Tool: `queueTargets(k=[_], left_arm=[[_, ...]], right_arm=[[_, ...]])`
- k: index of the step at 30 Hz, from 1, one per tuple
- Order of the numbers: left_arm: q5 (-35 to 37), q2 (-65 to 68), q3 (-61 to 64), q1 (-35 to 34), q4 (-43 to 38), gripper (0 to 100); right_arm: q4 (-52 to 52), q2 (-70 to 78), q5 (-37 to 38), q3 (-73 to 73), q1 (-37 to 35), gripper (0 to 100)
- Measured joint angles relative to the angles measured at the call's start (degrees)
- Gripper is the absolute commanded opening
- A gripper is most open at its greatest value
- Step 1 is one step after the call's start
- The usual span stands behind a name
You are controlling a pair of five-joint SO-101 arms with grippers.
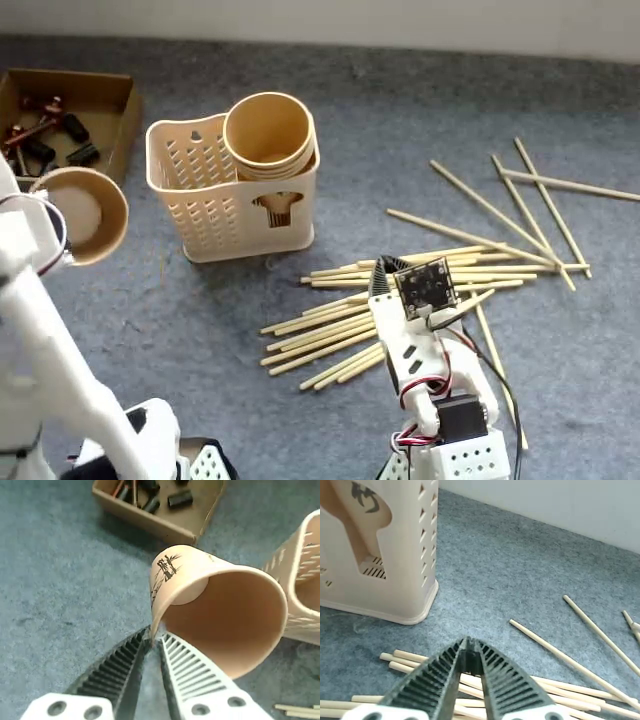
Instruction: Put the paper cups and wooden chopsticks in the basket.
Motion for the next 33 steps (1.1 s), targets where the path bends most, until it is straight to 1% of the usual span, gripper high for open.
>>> queueTargets(k=[4, 8, 15, 18, 25, 29, 33], left_arm=[[2.73, -5.71, -4.92, 6.59, 0.0, 0], [5.71, -6.59, -8.7, 12.57, -2.02, 0], [8.09, -6.59, -9.23, 22.51, -10.02, 0], [9.41, -6.68, -9.23, 27.34, -11.87, 0], [9.41, -6.51, -9.23, 38.24, -14.77, 1], [9.41, -6.68, -6.51, 43.25, -16.79, 1], [9.41, -6.42, 0.44, 44.48, -20.57, 1]], right_arm=[[0.0, 0.0, 0.0, 0.0, 0.0, 1.0], [0.0, 0.0, 0.0, 0.0, 0.0, 1.0], [0.0, 0.0, 0.0, 0.0, 0.0, 1.0], [0.0, 0.0, 0.0, 0.0, 0.0, 1.0], [0.0, 0.0, 0.0, 0.0, 0.0, 1.0], [0.0, 0.0, 0.0, 0.0, 0.0, 1.0], [0.0, 0.0, 0.0, 0.0, 0.0, 1.0]])
